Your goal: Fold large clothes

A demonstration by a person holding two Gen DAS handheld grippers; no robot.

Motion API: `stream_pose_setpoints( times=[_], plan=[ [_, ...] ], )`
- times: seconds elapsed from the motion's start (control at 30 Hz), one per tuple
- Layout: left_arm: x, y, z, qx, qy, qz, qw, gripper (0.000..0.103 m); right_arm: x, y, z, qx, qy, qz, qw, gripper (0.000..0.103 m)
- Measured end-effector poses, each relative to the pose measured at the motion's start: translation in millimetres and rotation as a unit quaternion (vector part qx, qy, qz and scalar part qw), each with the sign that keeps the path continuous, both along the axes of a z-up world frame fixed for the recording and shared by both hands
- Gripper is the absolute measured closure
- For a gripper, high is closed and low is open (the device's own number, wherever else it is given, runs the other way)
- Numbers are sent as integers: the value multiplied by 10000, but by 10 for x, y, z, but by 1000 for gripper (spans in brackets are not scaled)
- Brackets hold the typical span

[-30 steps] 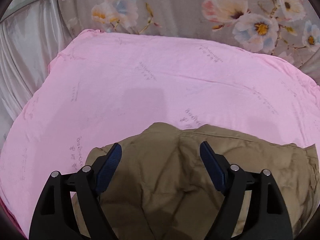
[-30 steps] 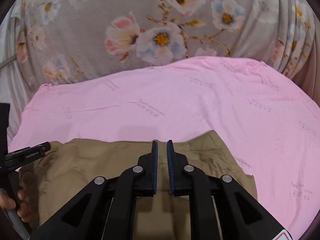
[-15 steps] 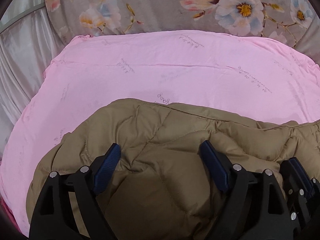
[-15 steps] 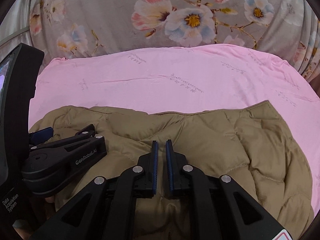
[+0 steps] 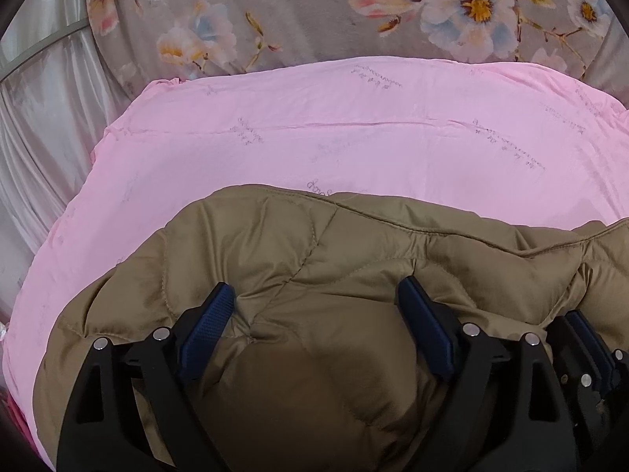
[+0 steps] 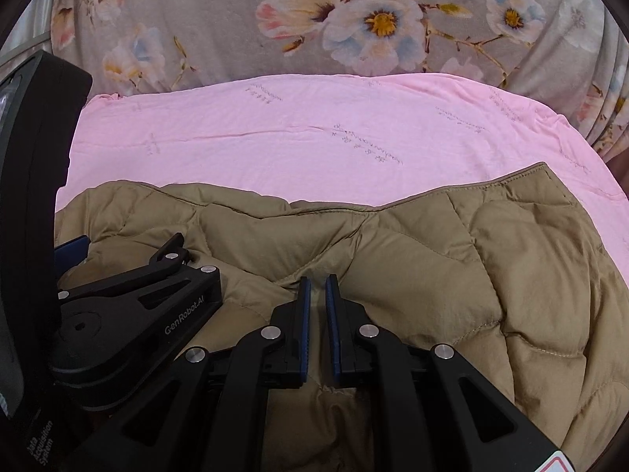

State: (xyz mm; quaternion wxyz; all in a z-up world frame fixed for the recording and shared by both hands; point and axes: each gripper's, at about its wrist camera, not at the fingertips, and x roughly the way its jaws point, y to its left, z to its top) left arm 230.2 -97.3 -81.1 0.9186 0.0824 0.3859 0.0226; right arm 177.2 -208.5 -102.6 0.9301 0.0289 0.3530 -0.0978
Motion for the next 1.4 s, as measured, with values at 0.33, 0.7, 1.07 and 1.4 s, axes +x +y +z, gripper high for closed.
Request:
stream_pose_setpoints(
  times=[0.33,0.7,1.07,1.4],
  plan=[
    [5,5,-6,-20,14,12,10000,19,12,5,-28,-12,11,-14,10000,93],
    [24,9,-27,-12,28,50,10000,17,50,-9,-64,19,57,-58,10000,94],
    [-623,552,301,-978,-93,115,9951,11,-809,253,215,502,-690,330,9958,90],
    [-954,515,13,-475,-254,75,9985,9,-945,415,-74,462,-595,446,9962,90]
  ],
)
